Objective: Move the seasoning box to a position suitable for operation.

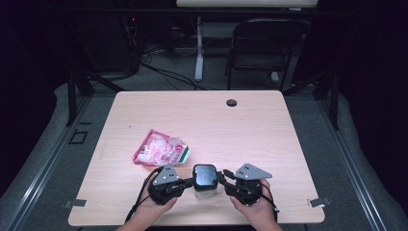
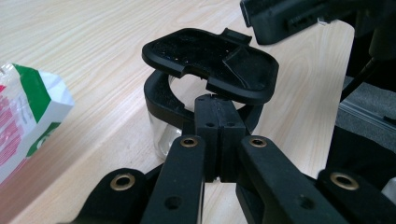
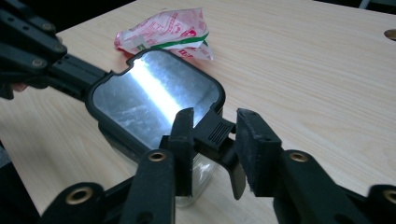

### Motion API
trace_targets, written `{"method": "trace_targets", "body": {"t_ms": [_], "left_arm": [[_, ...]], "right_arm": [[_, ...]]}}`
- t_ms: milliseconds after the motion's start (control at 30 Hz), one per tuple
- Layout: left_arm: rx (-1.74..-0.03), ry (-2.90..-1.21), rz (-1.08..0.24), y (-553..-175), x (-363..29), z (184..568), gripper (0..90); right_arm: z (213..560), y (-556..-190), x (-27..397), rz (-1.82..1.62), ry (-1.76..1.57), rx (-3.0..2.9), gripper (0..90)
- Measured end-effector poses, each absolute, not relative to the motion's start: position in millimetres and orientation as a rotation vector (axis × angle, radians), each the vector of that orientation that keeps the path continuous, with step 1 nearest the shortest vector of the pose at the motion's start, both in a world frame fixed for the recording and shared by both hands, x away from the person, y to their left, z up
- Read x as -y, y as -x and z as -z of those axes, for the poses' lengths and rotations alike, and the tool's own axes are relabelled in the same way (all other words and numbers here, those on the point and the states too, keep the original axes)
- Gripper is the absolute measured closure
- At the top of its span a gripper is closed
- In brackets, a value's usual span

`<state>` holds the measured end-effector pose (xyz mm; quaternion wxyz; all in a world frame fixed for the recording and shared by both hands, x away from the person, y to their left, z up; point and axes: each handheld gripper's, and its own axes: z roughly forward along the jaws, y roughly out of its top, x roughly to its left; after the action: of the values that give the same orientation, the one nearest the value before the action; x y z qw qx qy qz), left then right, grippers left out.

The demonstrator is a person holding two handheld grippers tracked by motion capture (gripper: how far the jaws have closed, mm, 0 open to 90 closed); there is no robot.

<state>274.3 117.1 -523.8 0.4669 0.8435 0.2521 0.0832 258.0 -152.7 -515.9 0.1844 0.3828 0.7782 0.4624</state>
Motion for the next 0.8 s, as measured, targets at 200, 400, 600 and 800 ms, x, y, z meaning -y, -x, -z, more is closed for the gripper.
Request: {"method": "trace_targets", "body": {"t_ms": [200,400,600,800], "left_arm": [[-0.609,-2.061,-0.201,-276.2,-115.3,519.9,90.0],[-0.596,-2.058,-0.201,-277.7,-112.7,516.4,90.0],[-0.594,-2.05,-0.203,-277.5,-110.6,512.8,90.0],[-0.591,-2.052,-0.21,-275.7,-109.5,509.2,90.0]], "right_arm": [[517.5,-252.2,153.3,-1.29,-1.062,-2.223,59.9],[517.2,-245.2,153.6,-1.298,-1.04,-2.246,55.9],[519.0,-240.4,147.4,-1.292,-0.996,-2.27,52.5],[521.0,-238.5,139.5,-1.247,-0.948,-2.27,49.4]]}}
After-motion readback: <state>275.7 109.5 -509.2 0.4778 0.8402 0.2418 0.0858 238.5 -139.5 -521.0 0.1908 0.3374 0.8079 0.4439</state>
